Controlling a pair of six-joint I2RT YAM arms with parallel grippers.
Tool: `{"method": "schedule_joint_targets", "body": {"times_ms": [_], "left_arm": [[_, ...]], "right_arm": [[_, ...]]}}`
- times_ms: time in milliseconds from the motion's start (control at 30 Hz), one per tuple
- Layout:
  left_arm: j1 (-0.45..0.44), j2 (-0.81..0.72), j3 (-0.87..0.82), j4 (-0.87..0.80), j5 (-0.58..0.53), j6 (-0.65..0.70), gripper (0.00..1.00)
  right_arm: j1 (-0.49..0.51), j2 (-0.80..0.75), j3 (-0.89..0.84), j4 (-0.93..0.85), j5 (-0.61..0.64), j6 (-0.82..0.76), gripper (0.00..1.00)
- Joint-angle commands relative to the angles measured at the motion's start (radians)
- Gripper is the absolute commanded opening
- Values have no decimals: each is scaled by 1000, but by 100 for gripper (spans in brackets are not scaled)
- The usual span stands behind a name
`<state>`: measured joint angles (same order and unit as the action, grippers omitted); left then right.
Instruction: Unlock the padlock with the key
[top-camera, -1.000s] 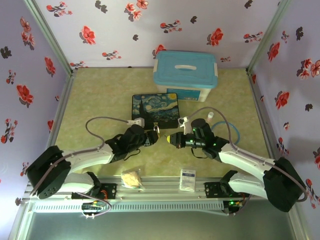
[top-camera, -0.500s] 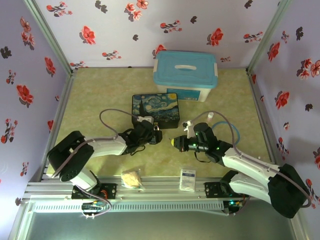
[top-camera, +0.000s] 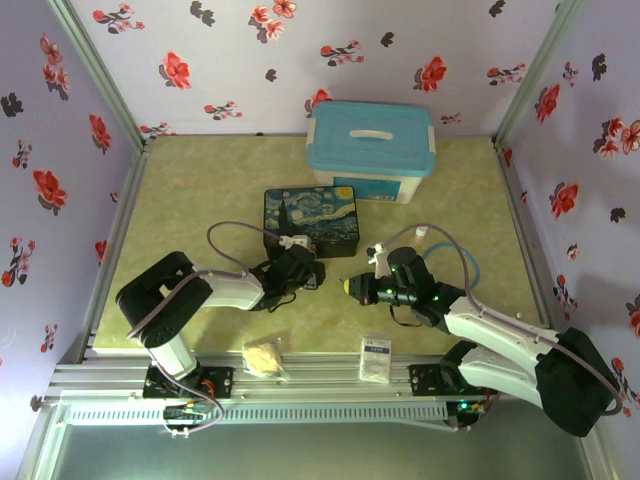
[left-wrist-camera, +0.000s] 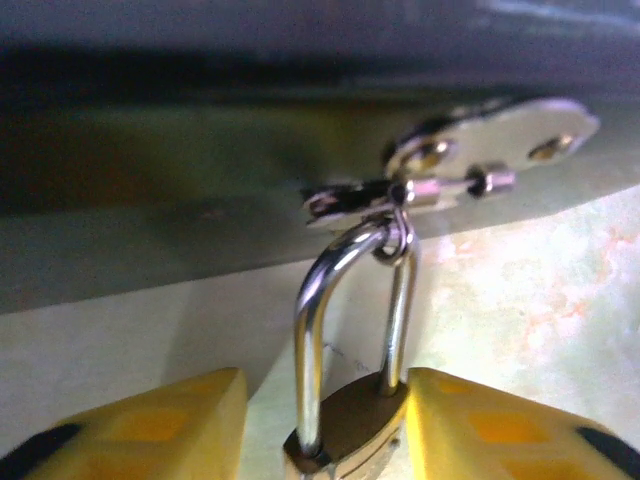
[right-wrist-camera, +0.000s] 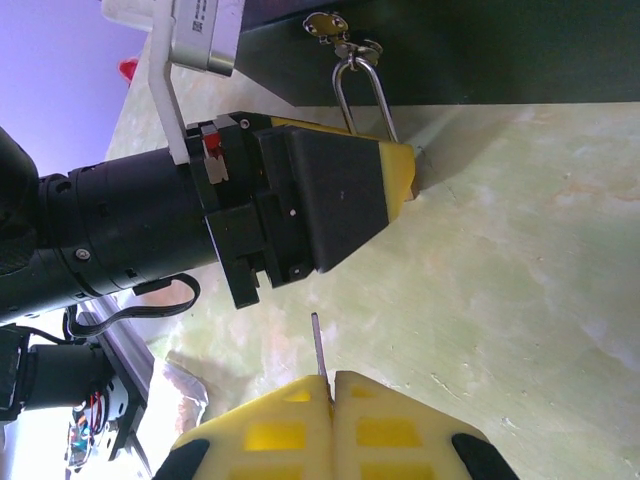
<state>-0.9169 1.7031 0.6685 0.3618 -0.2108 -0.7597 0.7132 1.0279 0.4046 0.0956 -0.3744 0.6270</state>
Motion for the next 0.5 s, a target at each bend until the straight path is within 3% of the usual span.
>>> {"method": "schedule_joint_targets", "body": {"times_ms": [0,267,467], "left_arm": [[-9,40,-19,76,-27,-27,40],[-30,48,-41,156,-29,-99,30],[-32,28,-61,183,-24,-139,28]], "right_arm": [[-6,13,-17,23,13,-13,0],[-4,79,-42,129,5,43,0],[-4,119,-39,158,12,66,0]]}}
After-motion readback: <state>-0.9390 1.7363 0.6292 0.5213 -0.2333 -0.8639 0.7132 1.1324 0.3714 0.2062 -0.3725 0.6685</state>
